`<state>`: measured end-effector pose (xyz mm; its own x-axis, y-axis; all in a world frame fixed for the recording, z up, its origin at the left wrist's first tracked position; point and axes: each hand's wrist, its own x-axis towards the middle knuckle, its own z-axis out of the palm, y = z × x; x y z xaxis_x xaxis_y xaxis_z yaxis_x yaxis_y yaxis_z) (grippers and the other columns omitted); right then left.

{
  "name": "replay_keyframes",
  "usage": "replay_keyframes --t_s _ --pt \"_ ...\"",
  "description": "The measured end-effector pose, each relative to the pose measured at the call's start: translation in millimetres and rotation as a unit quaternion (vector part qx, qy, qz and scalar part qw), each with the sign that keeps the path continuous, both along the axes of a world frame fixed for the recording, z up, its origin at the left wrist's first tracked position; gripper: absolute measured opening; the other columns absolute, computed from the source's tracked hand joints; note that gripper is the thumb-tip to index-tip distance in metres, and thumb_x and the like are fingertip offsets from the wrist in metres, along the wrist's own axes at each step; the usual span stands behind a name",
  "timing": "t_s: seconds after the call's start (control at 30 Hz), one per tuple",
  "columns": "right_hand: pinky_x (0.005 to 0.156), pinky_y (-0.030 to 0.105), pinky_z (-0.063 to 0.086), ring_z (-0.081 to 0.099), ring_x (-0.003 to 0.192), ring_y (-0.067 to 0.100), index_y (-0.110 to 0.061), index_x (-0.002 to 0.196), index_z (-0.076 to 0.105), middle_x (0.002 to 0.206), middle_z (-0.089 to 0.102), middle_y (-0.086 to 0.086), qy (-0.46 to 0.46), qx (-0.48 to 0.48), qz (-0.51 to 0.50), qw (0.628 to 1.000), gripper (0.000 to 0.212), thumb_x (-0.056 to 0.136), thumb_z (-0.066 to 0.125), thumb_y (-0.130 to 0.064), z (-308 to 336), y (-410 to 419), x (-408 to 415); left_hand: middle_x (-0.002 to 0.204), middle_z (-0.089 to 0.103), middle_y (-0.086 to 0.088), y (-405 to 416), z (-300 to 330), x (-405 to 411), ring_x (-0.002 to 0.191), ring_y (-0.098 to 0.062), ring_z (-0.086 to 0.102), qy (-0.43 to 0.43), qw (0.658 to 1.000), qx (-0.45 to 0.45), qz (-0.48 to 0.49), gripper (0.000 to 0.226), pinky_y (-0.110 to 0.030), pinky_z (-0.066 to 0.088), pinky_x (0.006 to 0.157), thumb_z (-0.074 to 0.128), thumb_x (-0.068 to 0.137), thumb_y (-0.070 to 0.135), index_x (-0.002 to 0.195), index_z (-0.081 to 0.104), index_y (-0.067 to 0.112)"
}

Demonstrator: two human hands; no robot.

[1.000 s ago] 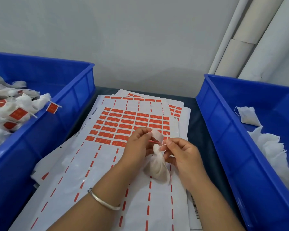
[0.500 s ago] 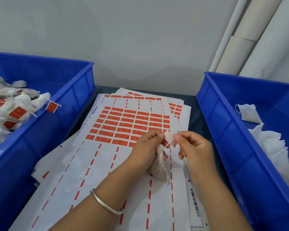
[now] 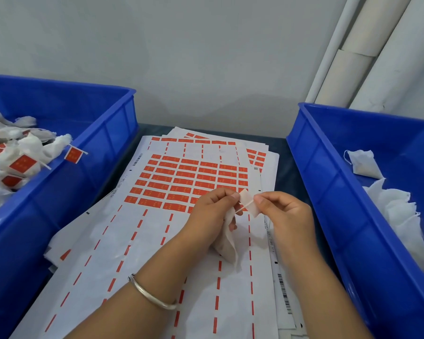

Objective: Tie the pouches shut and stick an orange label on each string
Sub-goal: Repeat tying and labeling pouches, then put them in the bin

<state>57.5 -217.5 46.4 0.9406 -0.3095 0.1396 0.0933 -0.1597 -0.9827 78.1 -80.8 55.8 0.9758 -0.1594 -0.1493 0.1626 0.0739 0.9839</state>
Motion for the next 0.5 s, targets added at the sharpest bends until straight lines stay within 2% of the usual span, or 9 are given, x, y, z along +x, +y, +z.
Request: replay_keyframes --t_s 0.1,0.27,0.4,0.5 --pt "0.067 0.019 0.055 0.069 0.083 0.004 -0.024 0.080 0.070 0.088 0.073 -0.015 0.001 0.007 0.001 1.000 0.008 0.085 0.069 -0.019 -0.2 -0.9 0.3 0.062 0.062 0.008 -0.3 0.4 0.3 0.045 -0.006 0.052 -0.001 1.000 0.005 0.007 0.020 -0.016 0.048 0.051 0.053 0.093 0.026 0.078 0.065 0.022" --pt "0.057 0.012 0.052 0.069 0.079 0.004 -0.023 0.079 0.070 0.086 0.073 -0.012 -0.001 0.015 0.009 1.000 0.011 0.087 0.067 -0.017 0.1 -0.6 1.7 0.061 0.062 0.013 0.4 -0.3 0.1 0.052 -0.007 0.054 -0.028 1.000 0.013 0.001 0.015 -0.015 0.047 0.053 0.059 0.089 0.026 0.076 0.067 0.026" --pt "0.057 0.011 0.052 0.069 0.078 0.004 -0.024 0.078 0.071 0.083 0.073 -0.014 0.001 0.031 0.018 0.999 0.014 0.087 0.066 -0.015 -1.5 -1.3 3.5 0.070 0.065 0.013 1.7 -1.6 -2.1 0.058 -0.006 0.057 -0.073 0.997 0.023 -0.027 0.010 -0.016 0.048 0.056 0.064 0.086 0.020 0.080 0.071 0.025" --pt "0.059 0.013 0.053 0.070 0.078 0.006 -0.025 0.073 0.073 0.083 0.074 -0.012 0.009 0.052 0.027 0.998 0.019 0.088 0.065 -0.016 -2.3 -2.3 4.3 0.076 0.066 0.017 1.4 -3.5 -3.4 0.072 -0.004 0.061 -0.109 0.992 0.052 -0.035 0.007 -0.016 0.047 0.059 0.070 0.081 0.024 0.080 0.071 0.031"
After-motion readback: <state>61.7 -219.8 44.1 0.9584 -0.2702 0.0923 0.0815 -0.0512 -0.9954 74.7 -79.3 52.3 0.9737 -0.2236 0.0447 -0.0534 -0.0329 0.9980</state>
